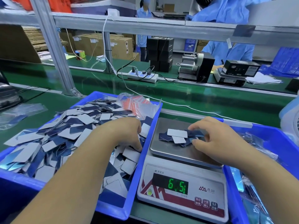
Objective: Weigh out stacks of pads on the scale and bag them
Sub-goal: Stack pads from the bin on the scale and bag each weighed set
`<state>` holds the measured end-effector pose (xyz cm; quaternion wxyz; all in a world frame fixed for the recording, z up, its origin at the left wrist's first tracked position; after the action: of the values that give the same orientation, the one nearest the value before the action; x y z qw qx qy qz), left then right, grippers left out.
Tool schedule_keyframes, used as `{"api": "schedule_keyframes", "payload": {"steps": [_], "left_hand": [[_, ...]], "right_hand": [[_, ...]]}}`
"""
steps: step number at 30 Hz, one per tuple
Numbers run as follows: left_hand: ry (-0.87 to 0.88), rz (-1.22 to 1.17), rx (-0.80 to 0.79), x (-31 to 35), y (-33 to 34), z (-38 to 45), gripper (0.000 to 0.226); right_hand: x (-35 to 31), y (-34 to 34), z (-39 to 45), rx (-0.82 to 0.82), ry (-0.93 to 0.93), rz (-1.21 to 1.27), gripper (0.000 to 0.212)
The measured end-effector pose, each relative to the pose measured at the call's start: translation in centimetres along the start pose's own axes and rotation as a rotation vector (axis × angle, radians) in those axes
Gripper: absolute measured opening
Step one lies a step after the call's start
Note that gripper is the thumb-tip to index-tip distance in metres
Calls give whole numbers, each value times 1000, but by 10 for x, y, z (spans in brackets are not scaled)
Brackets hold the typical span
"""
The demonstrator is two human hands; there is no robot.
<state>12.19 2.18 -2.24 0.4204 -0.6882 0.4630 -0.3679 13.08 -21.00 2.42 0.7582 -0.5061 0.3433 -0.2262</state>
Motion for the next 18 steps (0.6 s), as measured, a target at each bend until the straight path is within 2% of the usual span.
{"api": "schedule_keyframes", "payload": {"steps": [6, 18], "left_hand": [[-7, 1, 2, -1, -2, 1, 59], [60, -156, 47, -3, -12, 5, 24]], "right_hand": [[-3, -1, 0, 10, -7, 6, 29], [-7, -3, -1, 19, -11, 38, 27]]}}
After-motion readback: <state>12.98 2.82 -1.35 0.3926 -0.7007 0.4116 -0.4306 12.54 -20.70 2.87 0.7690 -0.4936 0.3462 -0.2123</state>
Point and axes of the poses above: each hand's wrist, its own z-axis towards the middle knuckle, its own y-axis out of the palm, x = y × z, the point moved 10 cm from there along z, towards the middle knuckle, and after that the axes turned 12 degrees about -y, right-handed, at the moved point
